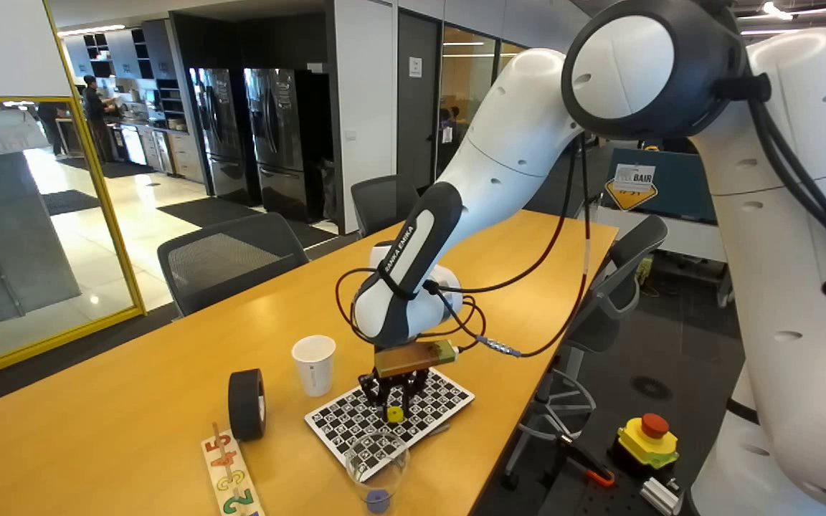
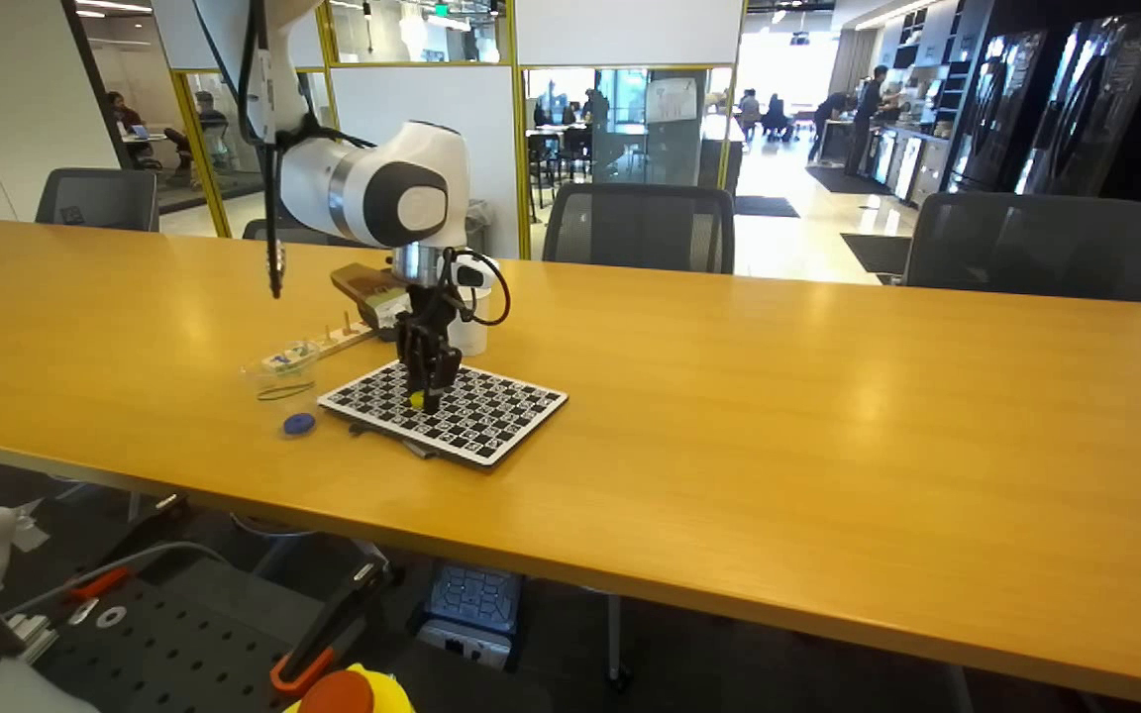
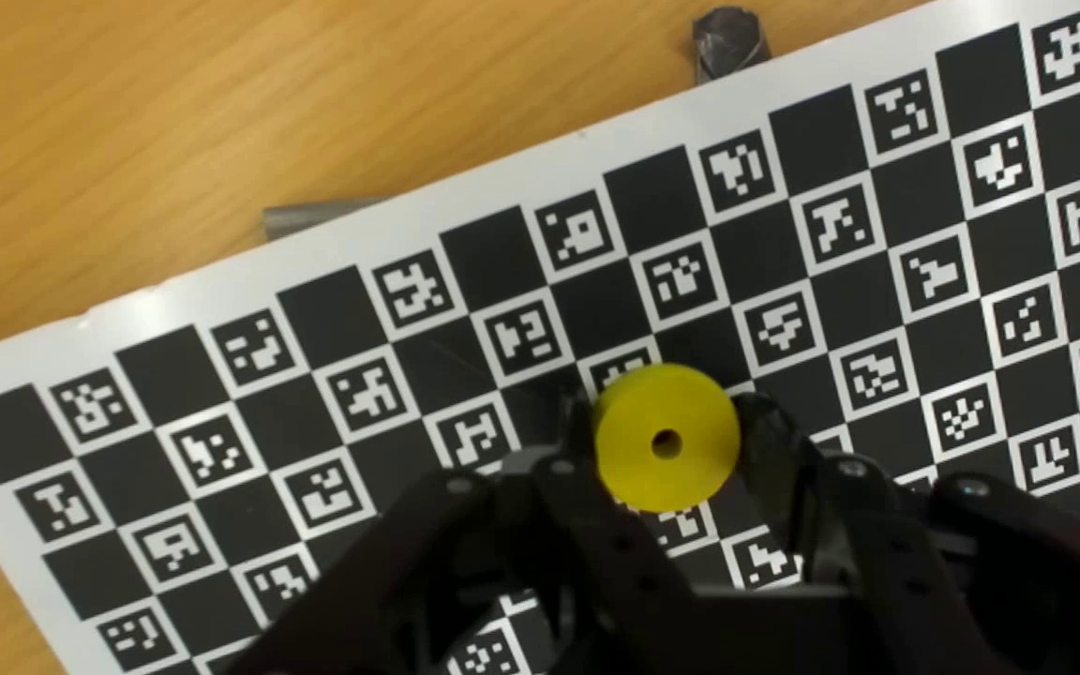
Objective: Place the yellow rings inside the white cup, put the blue ring inside the clear cup
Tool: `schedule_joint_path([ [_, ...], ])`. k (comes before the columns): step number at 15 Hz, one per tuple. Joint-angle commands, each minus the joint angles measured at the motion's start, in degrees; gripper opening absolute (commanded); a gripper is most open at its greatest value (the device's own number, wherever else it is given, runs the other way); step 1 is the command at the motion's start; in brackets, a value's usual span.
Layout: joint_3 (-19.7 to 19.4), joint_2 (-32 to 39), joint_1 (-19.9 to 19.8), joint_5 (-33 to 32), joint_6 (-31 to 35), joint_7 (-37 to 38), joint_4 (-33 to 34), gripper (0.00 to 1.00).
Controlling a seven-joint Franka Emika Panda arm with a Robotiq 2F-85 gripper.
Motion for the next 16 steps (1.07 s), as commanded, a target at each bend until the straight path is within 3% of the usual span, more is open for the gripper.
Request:
schedule_joint_path([
  [1, 0.24, 0.39, -0.27, 1.79, 0.84, -1.86, 0.26, 0.17],
  [8, -2.43, -5.92, 2.54, -2.76, -0.19, 0.89, 1.90, 0.17],
  [16, -2.86, -4.77, 5.69, -9.44, -3.62, 2.54, 13.30, 0.17],
])
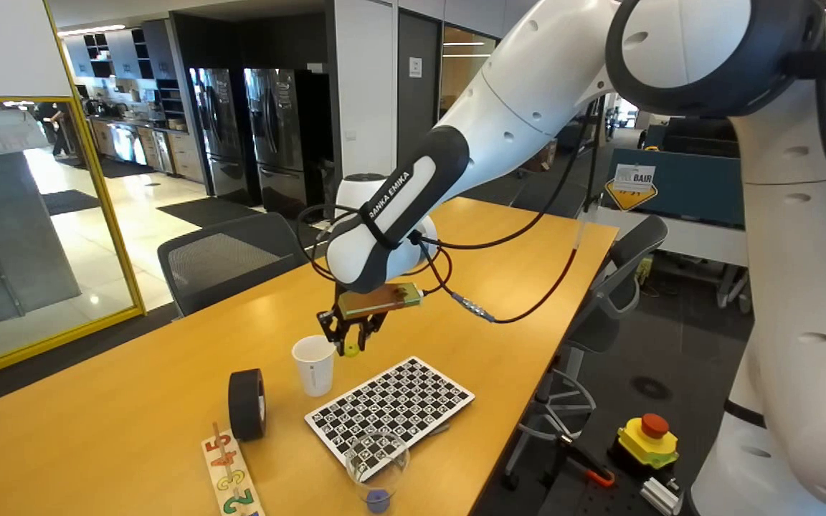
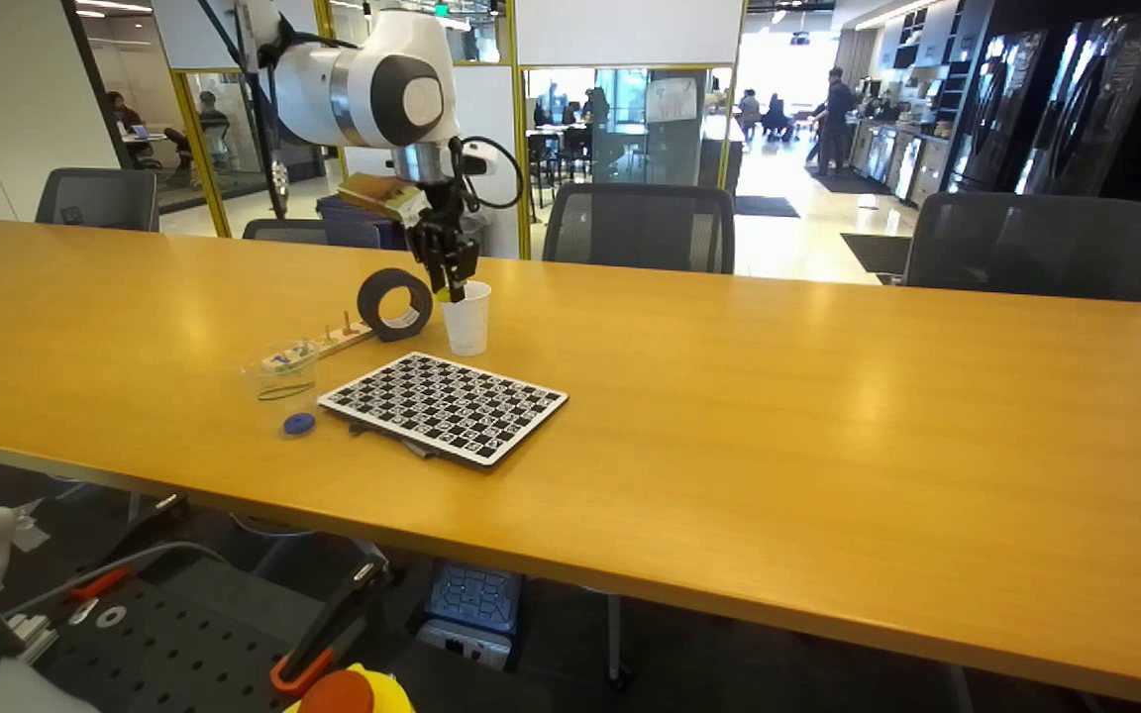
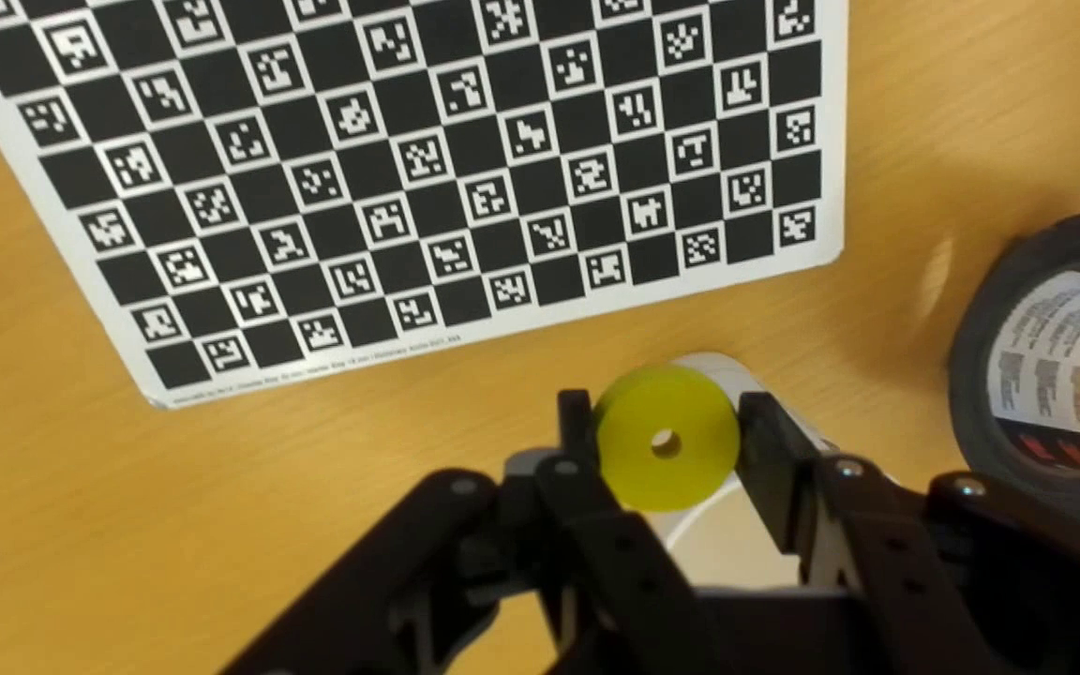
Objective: Place the yellow rings inside the white cup, put the blue ring inside the clear cup
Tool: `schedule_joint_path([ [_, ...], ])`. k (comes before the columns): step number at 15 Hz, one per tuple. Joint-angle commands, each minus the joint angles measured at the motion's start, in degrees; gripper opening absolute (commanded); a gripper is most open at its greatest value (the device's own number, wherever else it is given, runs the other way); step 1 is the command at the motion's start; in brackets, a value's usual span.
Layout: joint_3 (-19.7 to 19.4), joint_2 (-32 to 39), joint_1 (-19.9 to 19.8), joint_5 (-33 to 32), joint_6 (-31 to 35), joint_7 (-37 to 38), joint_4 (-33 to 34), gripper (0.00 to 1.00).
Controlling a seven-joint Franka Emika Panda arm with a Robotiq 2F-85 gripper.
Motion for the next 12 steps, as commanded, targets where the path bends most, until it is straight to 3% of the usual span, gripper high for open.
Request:
schedule_joint_path([
  [1, -0.19, 2.58, 1.26, -1.69, -3.04, 0.56, 6.47, 0.17],
  [12, 0.14, 12.09, 1.64, -1.17, -8.97, -1.06, 19.90, 0.17],
])
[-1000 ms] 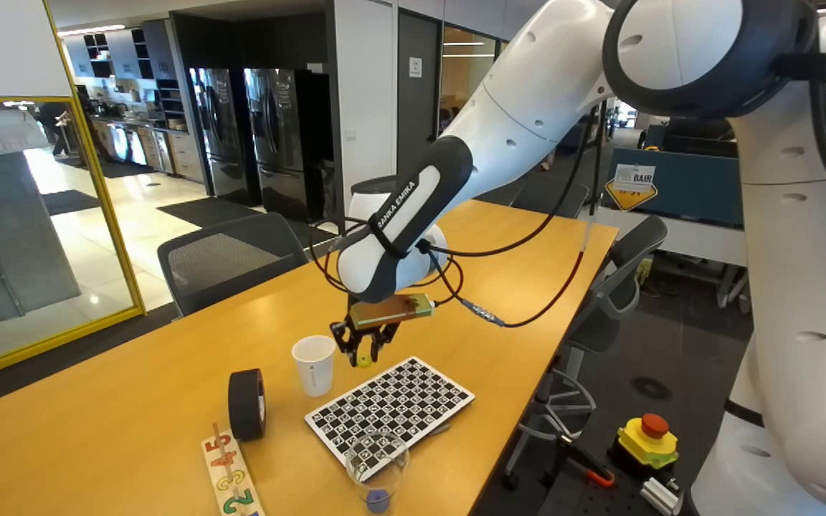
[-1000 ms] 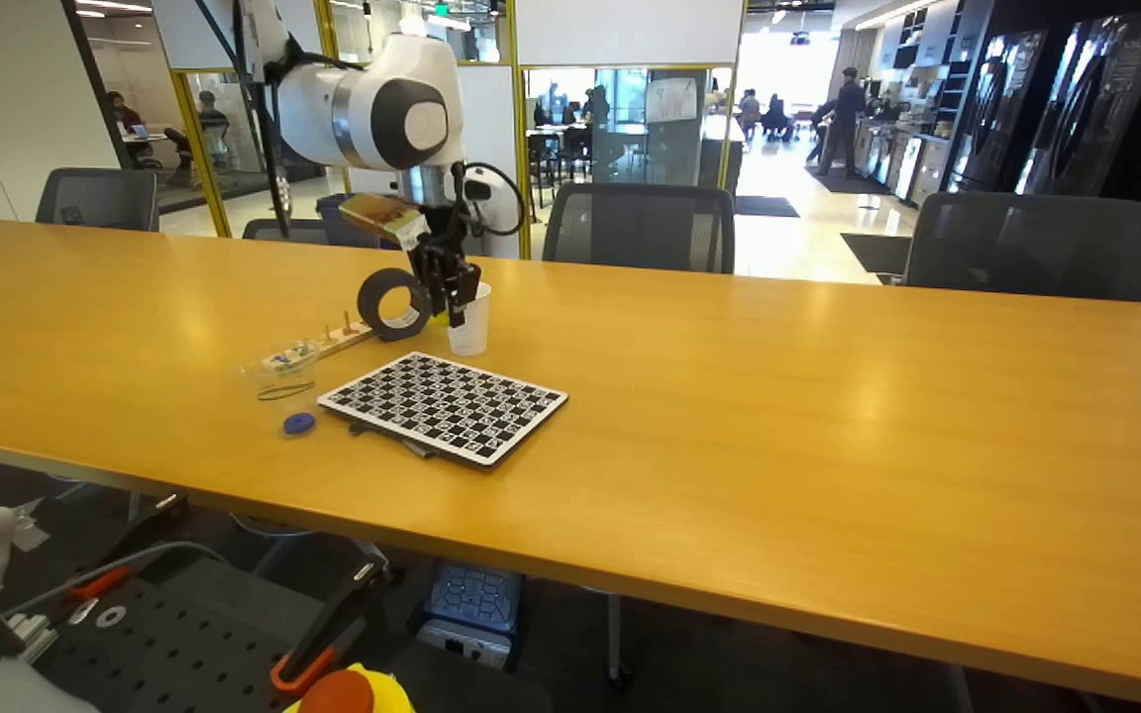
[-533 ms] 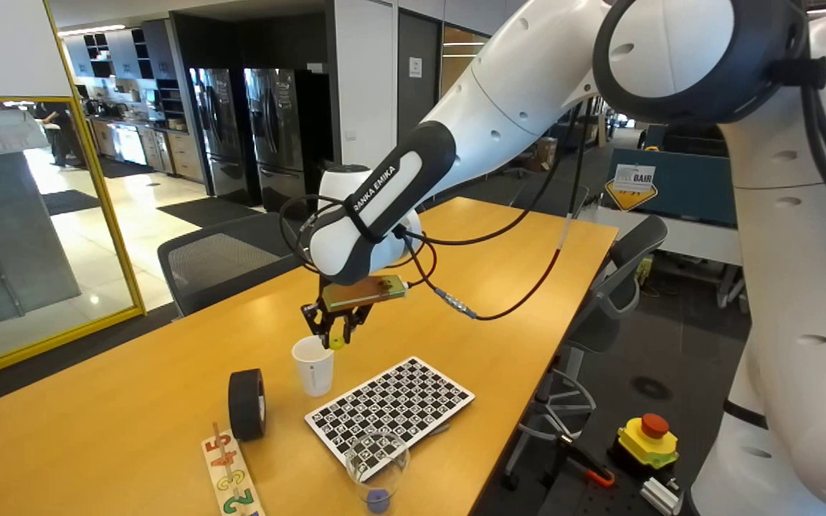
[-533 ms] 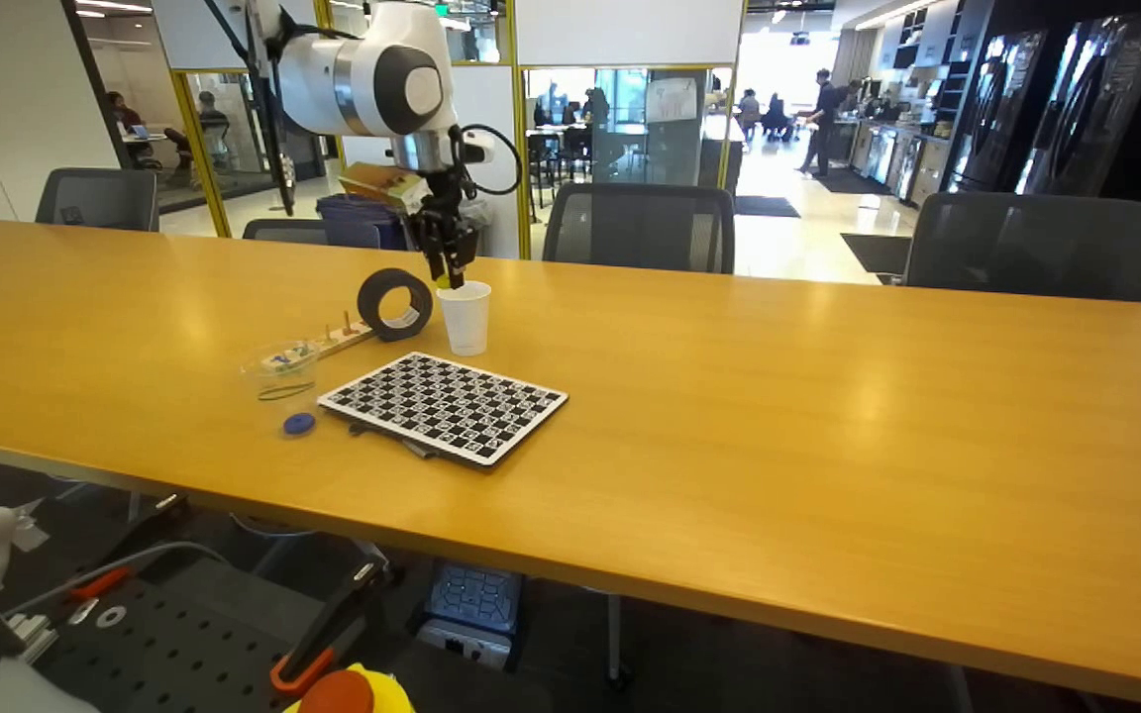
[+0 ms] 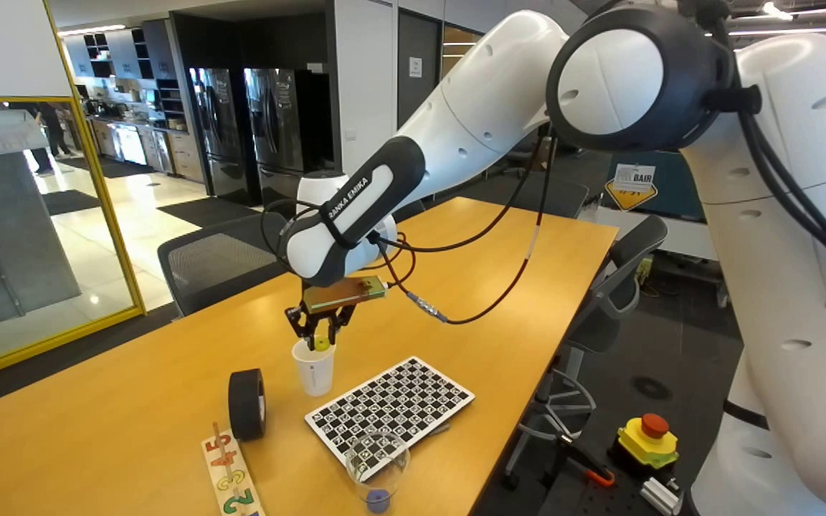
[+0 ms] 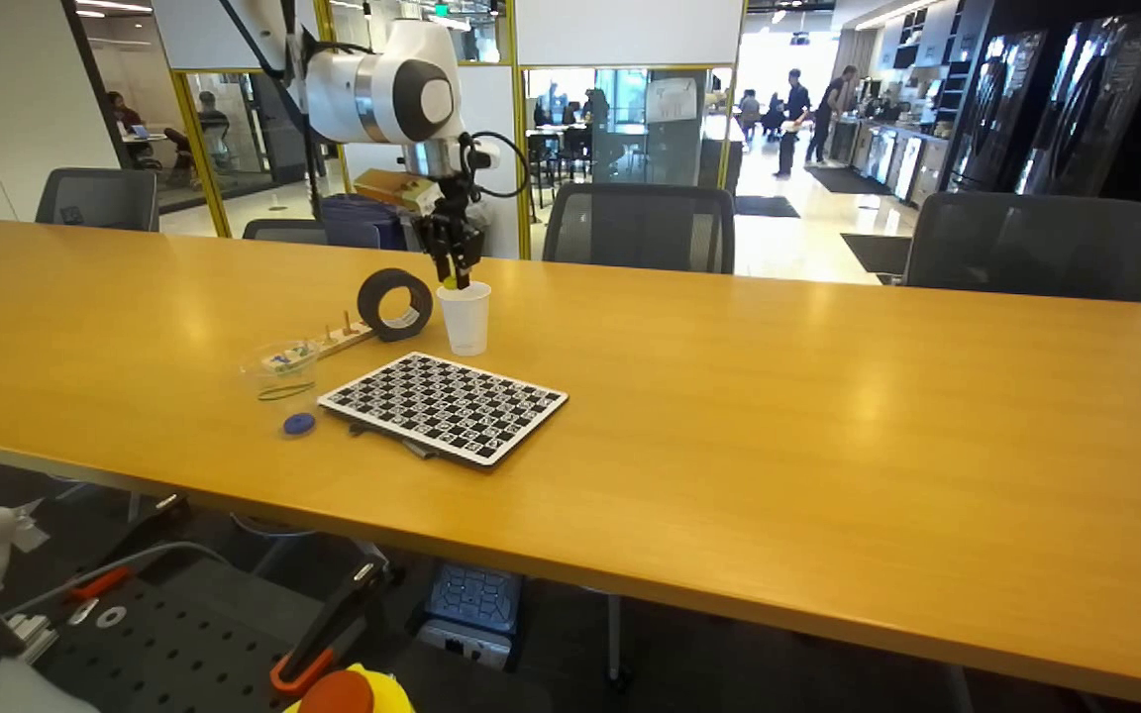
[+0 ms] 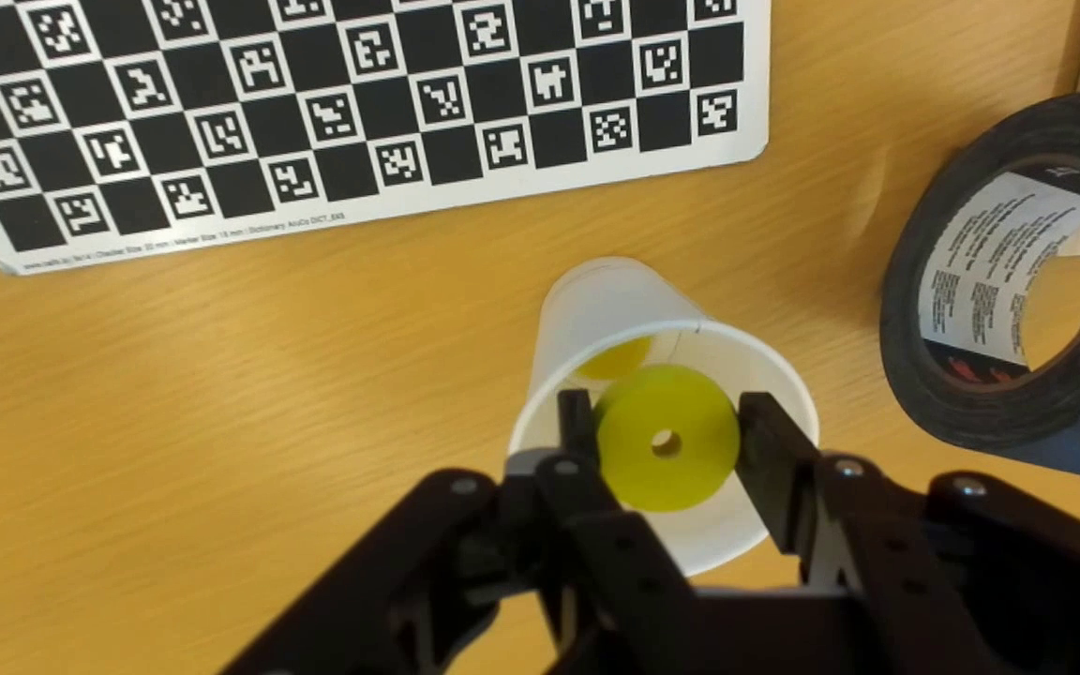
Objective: Place the yellow rings inside the white cup, put the blue ring inside the clear cup
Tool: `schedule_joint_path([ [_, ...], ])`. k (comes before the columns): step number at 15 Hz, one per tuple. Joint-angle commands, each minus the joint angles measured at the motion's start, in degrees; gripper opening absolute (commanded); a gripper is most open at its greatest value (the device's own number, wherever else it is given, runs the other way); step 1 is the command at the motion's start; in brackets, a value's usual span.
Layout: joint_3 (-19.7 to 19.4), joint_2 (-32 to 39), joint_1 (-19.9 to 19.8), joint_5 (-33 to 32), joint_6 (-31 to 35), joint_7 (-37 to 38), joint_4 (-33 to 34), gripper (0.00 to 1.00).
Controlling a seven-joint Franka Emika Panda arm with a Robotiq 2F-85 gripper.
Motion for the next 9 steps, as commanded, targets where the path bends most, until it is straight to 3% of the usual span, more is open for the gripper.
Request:
schedule_joint_path([
  [1, 0.05, 3.44, -0.18, 0.23, -3.02, -0.80, 5.76, 0.17],
  [2, 0.07, 3.84, -0.25, 0.40, -3.19, -0.78, 6.27, 0.25],
  [3, 0.23, 3.97, -0.47, 0.77, -3.65, -0.93, 6.53, 0.67],
  [5, 0.35, 2.95, -0.65, 0.73, -4.39, -1.55, 5.63, 0.73],
  [8, 0.72, -2.60, -1.29, 0.43, -3.76, -4.29, -0.36, 0.97],
  [9, 0.68, -5.74, -1.37, -0.09, -3.80, -5.56, -3.51, 1.00],
])
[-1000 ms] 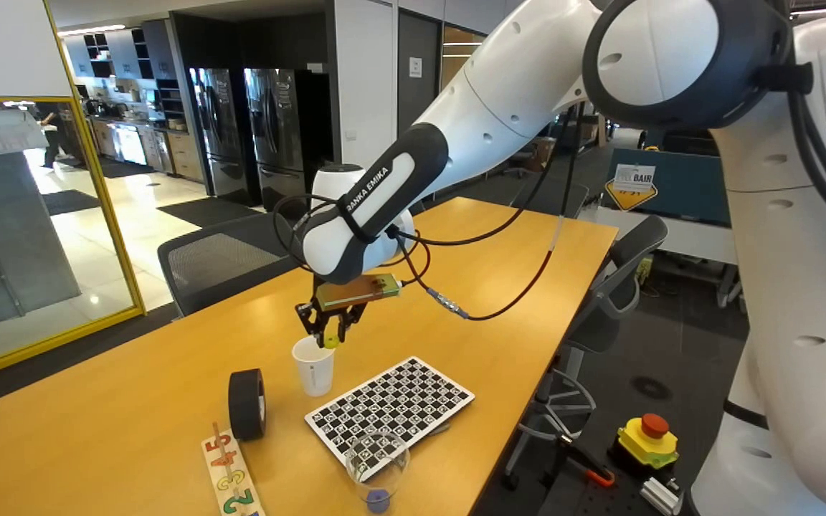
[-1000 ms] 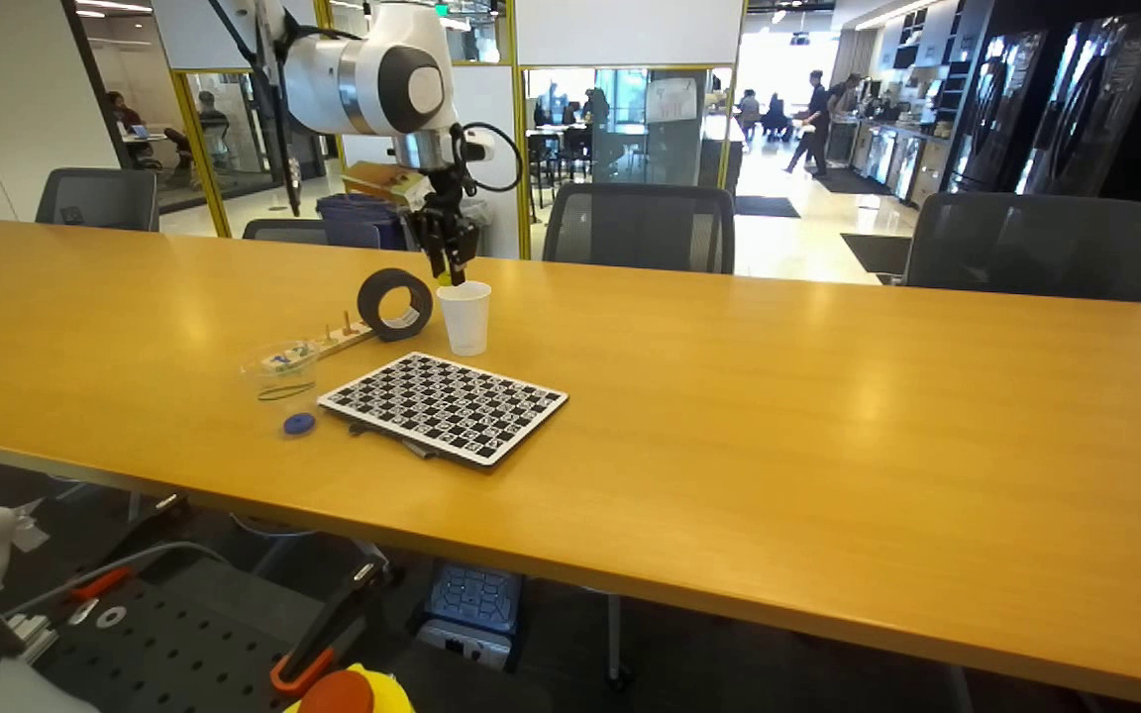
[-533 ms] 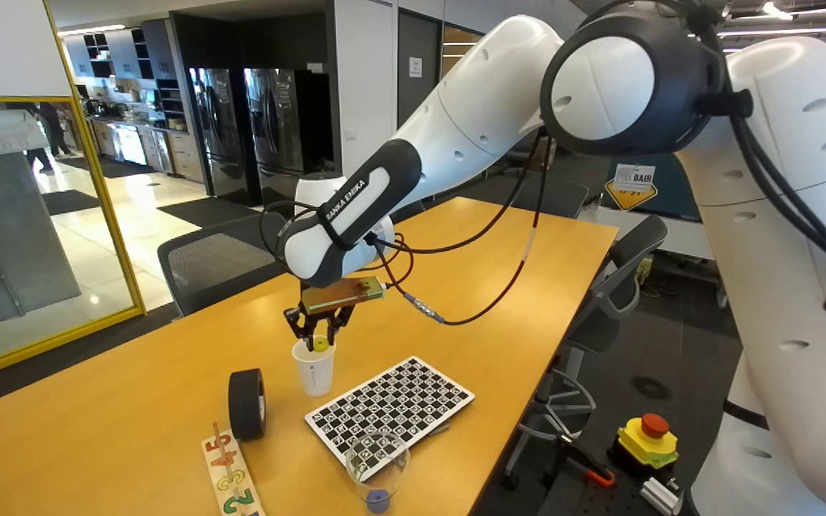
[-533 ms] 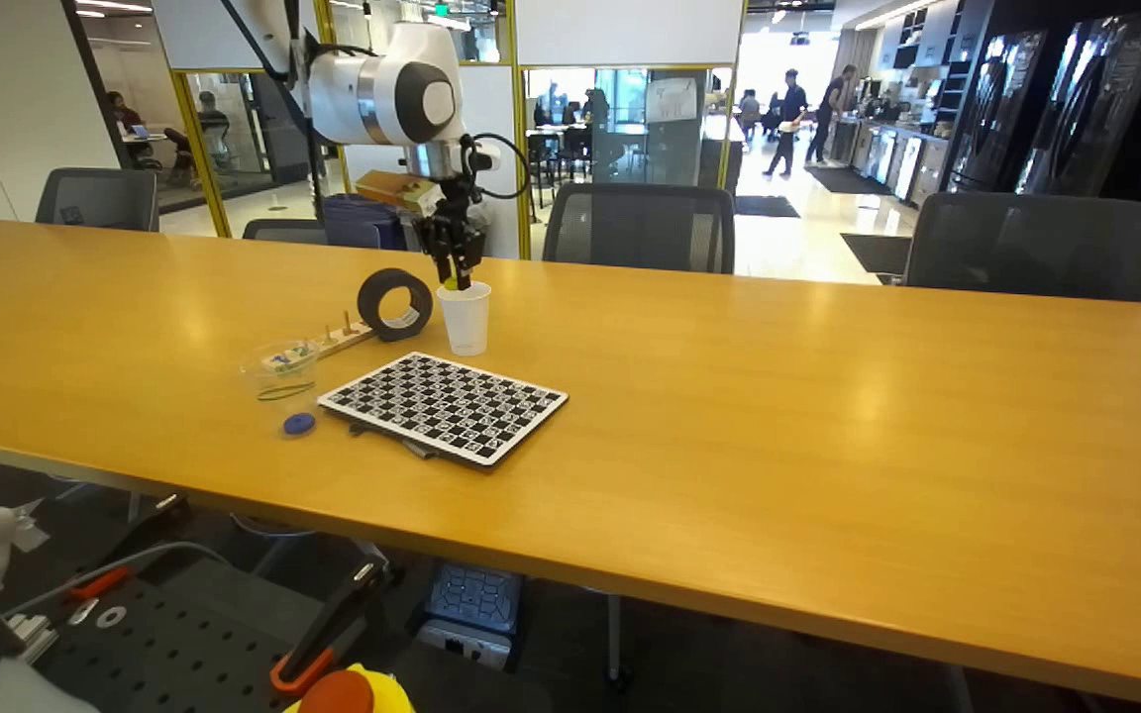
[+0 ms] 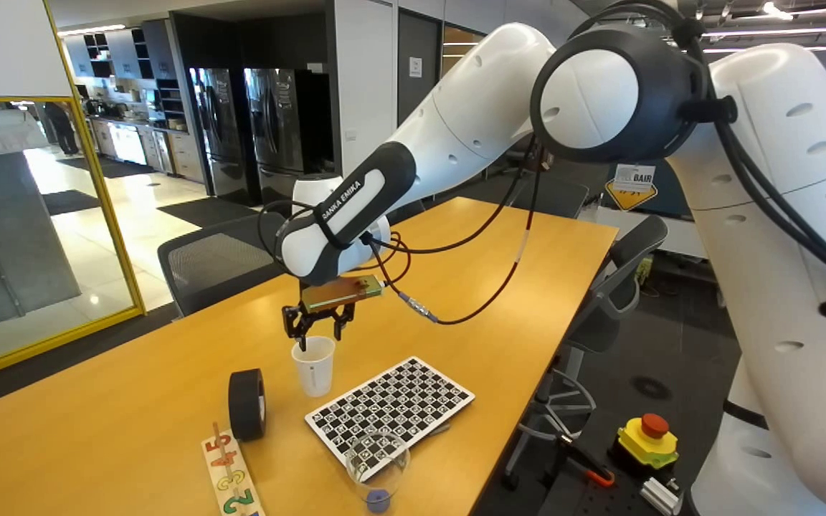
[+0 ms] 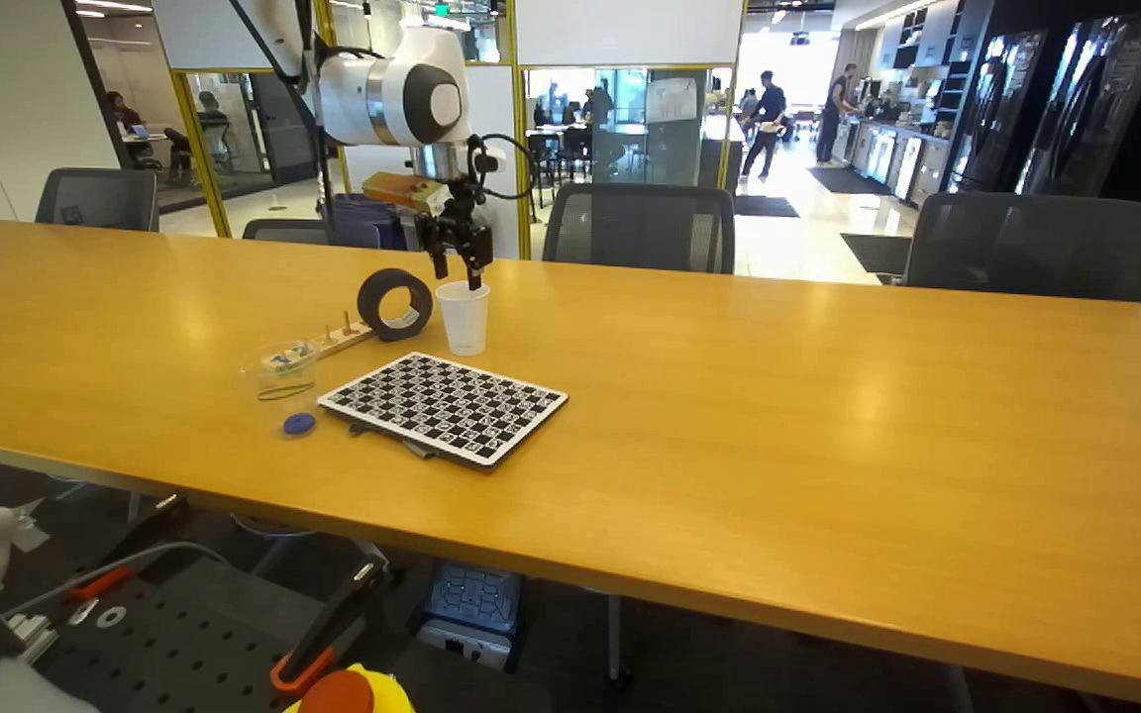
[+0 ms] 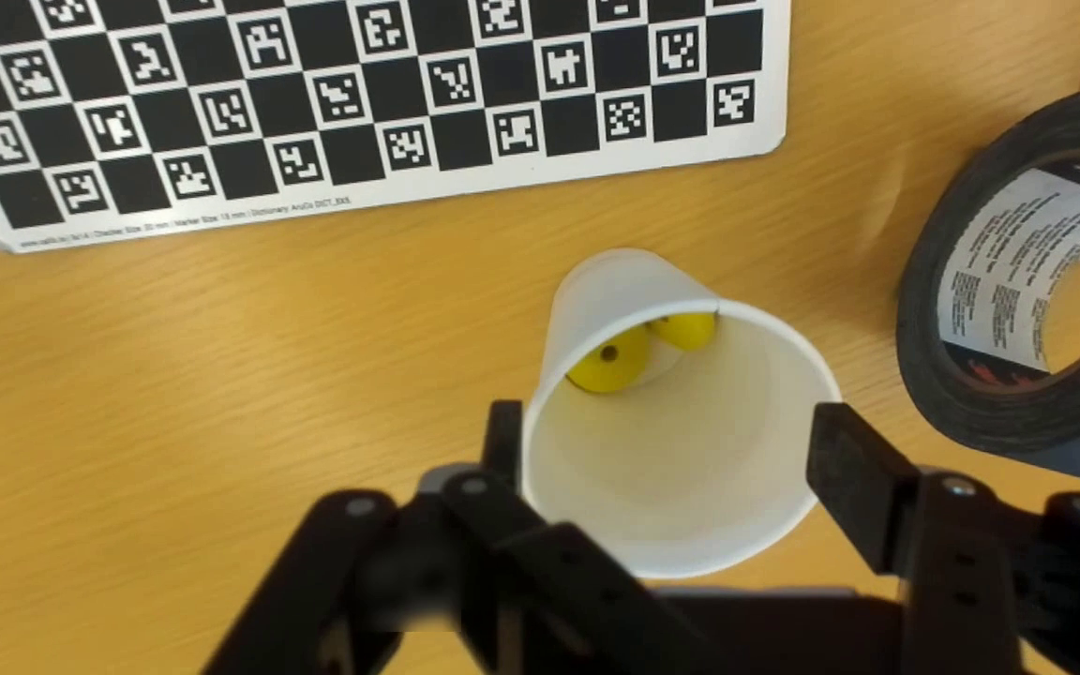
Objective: Place the yellow rings inside the white cup, put the blue ring inside the clear cup
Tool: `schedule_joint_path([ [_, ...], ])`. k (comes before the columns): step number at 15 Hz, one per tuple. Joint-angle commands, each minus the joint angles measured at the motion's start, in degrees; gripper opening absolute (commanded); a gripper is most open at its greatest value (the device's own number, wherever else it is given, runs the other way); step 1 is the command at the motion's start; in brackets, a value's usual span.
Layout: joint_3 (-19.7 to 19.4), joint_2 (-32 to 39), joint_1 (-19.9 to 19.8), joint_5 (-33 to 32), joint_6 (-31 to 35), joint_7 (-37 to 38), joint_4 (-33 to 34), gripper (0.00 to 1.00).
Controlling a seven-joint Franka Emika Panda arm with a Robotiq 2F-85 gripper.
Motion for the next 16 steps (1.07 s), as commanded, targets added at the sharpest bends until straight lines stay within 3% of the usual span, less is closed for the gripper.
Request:
schedule_joint_path([
  [1, 0.91, -10.68, -1.30, -0.23, -1.39, -5.55, -9.42, 1.00],
  [7, 3.80, -28.25, -3.90, -0.08, -11.33, -21.07, -22.78, 1.00],
  [16, 5.32, -57.35, -3.19, 0.64, -27.77, -20.11, -39.35, 1.00],
])
